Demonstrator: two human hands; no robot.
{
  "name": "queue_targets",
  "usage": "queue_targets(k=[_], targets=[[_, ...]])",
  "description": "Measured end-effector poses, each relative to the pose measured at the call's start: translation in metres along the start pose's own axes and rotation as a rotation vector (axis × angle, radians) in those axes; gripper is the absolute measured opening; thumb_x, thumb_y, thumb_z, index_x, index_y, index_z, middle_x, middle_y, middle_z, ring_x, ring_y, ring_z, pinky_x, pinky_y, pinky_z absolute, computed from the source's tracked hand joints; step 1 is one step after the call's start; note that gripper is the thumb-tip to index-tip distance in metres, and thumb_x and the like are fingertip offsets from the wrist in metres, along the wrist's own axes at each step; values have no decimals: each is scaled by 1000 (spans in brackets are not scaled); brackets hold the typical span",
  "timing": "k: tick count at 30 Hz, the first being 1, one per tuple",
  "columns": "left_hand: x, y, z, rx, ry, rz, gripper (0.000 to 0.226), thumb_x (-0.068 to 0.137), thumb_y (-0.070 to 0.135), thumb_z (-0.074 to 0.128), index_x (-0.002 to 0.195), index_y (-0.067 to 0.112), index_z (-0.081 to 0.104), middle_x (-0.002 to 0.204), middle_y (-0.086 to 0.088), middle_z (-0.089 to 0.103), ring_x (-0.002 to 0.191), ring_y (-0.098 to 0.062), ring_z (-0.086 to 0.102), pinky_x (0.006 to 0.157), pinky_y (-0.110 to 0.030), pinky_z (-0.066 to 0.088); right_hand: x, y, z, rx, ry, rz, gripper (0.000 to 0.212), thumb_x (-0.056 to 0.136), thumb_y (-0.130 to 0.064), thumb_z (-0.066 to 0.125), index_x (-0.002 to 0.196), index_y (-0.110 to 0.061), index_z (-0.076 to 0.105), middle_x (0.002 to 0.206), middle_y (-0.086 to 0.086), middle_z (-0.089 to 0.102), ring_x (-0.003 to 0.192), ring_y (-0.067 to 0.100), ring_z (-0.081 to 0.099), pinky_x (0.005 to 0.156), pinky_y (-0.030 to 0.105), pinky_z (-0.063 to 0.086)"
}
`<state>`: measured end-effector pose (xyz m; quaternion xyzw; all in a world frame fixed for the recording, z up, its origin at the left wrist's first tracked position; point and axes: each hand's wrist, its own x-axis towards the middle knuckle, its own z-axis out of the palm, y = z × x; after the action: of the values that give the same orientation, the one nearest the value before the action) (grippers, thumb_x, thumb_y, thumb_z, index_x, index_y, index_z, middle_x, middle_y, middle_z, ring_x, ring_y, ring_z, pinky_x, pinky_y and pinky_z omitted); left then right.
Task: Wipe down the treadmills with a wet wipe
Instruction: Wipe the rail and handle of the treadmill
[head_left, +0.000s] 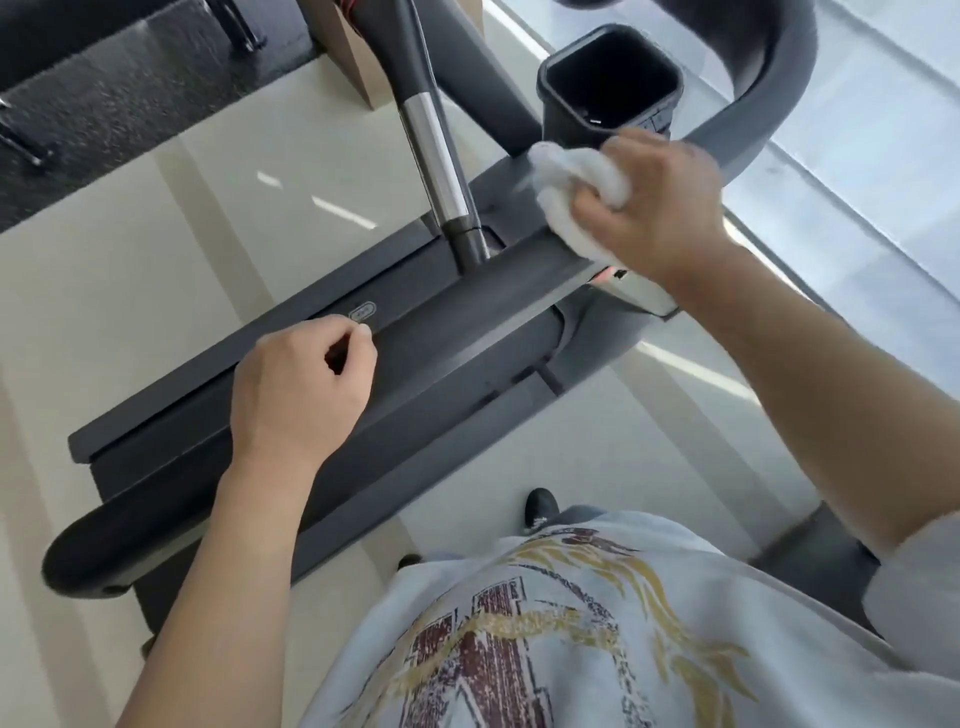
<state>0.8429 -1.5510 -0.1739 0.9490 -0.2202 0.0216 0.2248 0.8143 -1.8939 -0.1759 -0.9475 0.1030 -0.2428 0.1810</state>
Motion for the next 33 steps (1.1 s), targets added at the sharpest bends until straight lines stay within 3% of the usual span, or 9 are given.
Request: queue_targets(k=[2,5,10,15,17,21,24,28,33], targets=[[0,2,1,32,8,-4,38,104,29,50,69,16,60,54,1,52,50,-24,50,48,-42,47,16,33,-13,-45,-2,119,31,91,-40,57,73,-15,53,74,-2,53,67,20,50,62,35,41],[0,3,2,71,30,5,40,103,31,47,68,15,60,53,1,51,50,-25,48,49,-42,47,28,38,-14,-68,-30,137,34,89,-44,53,71,-16,50,73,-3,52,68,22,51,63,31,31],[-2,9,1,62,67,15,41,103,26,50,68,11,63,53,-1,51,50,-29,47,50,-42,46,-1,-52,17,60,-131,-83,37,86,-53,55,69,-21,48,69,-8,50,62,21,52,57,31,35],[-3,5,0,103,118,-78,31,90,16,44,60,7,42,49,-6,39,49,-40,36,48,-34,22,-42,-167,67,278,-174,-303,25,85,-39,69,71,-21,58,66,-6,47,53,23,50,47,29,33],[-4,4,-1,84,117,-103,26,87,13,42,61,7,39,50,-6,39,51,-42,36,48,-35,22,-47,-170,71,309,-161,-309,31,86,-38,70,71,-18,51,67,-7,44,53,22,45,47,30,31],[-8,9,-2,93,35,-50,40,102,25,48,63,18,49,52,-1,44,53,-34,42,49,-40,33,-39,-121,59,264,-24,-365,30,86,-39,65,72,-13,59,68,-3,53,55,19,44,50,29,27],[-8,17,-5,63,-49,-29,48,109,33,49,62,28,40,53,6,43,53,-18,43,52,-32,28,-26,-61,38,171,71,-208,30,88,-38,60,73,-13,54,71,-5,49,60,18,44,50,37,40],[-6,16,-6,18,-120,-44,46,109,36,45,65,24,42,56,2,44,57,-20,43,53,-33,28,-12,1,15,-44,117,148,34,92,-45,49,85,-13,57,80,-4,51,68,17,46,61,36,38],[-5,14,-8,-8,-178,-13,48,110,35,41,65,21,38,57,0,41,57,-21,40,54,-35,30,-17,-18,20,-27,220,362,38,93,-47,45,99,-12,59,92,-2,61,73,16,50,65,34,40]])
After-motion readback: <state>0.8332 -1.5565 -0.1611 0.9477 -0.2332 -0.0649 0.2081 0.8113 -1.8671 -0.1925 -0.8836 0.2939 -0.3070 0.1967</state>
